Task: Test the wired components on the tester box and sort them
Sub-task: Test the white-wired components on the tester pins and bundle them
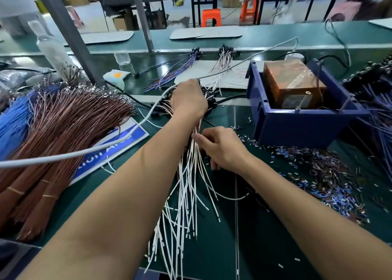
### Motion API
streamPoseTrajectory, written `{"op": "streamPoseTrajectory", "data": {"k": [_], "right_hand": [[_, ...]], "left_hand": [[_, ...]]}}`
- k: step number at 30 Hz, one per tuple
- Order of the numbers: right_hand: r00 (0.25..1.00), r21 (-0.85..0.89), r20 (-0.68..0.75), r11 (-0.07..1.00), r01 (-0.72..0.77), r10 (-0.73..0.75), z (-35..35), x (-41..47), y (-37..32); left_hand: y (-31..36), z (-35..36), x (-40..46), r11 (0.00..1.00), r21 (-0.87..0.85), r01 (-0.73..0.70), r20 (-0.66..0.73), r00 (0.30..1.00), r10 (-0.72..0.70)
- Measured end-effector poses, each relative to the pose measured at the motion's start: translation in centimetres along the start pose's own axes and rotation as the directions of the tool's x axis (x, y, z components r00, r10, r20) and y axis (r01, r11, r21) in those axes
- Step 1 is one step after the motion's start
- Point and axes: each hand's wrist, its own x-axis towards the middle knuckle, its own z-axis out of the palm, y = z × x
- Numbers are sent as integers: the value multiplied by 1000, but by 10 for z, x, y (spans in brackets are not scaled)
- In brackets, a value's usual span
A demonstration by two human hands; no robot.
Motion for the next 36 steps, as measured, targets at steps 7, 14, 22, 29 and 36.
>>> {"op": "streamPoseTrajectory", "data": {"k": [7,14,22,29,36], "right_hand": [[999,75,18,996,-53,51,-1,1,4],[999,138,-2,989,-52,53,0,2,12],[988,442,-122,896,-32,96,3,5,19],[992,672,-119,739,56,33,-12,-19,20],[965,827,-260,510,239,-30,-42,-58,25]], "left_hand": [[2,-2,1,1000,-28,7,8,1000,-6],[3,-14,6,997,-72,14,143,990,-4],[31,-32,-8,712,-574,405,465,877,-123],[38,-49,-40,30,-620,784,783,615,93],[41,-61,-60,-720,-204,664,780,554,290]]}}
